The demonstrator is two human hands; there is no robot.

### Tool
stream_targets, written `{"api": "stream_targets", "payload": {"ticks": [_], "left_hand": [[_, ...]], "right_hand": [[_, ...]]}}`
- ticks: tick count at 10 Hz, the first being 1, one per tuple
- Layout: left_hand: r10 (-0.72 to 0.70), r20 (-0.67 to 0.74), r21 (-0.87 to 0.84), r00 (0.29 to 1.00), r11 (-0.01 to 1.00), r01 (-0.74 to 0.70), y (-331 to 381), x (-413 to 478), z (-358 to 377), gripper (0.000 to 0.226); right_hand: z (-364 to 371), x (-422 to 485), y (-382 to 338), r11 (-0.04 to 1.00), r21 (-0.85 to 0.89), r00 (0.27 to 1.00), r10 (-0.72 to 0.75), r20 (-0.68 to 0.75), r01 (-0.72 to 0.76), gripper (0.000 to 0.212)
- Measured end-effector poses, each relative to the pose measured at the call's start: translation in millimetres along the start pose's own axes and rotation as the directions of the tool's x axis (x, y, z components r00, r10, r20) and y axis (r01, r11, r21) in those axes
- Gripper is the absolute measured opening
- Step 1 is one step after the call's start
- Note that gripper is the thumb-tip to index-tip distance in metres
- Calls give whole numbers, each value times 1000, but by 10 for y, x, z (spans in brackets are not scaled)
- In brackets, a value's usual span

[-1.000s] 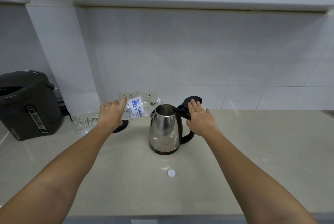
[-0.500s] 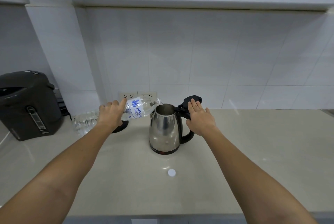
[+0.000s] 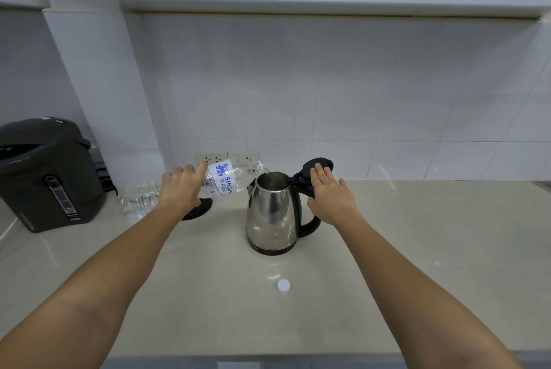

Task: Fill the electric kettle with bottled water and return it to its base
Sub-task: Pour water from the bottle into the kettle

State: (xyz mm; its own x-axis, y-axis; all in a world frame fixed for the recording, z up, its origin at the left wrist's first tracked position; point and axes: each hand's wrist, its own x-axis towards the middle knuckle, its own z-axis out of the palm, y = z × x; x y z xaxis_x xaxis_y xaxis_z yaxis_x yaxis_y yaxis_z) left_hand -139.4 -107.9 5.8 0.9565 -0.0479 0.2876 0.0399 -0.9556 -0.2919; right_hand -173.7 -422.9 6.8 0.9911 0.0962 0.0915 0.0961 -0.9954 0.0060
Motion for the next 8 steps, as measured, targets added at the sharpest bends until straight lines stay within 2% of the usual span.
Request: {"api": "stream_targets", "payload": {"ticks": [8], "left_hand": [[10, -1, 19, 1000, 1000, -10, -2, -18, -20, 75]], "right_hand": [[-9, -18, -7, 1000, -2, 1000, 1, 11, -1, 68]]}}
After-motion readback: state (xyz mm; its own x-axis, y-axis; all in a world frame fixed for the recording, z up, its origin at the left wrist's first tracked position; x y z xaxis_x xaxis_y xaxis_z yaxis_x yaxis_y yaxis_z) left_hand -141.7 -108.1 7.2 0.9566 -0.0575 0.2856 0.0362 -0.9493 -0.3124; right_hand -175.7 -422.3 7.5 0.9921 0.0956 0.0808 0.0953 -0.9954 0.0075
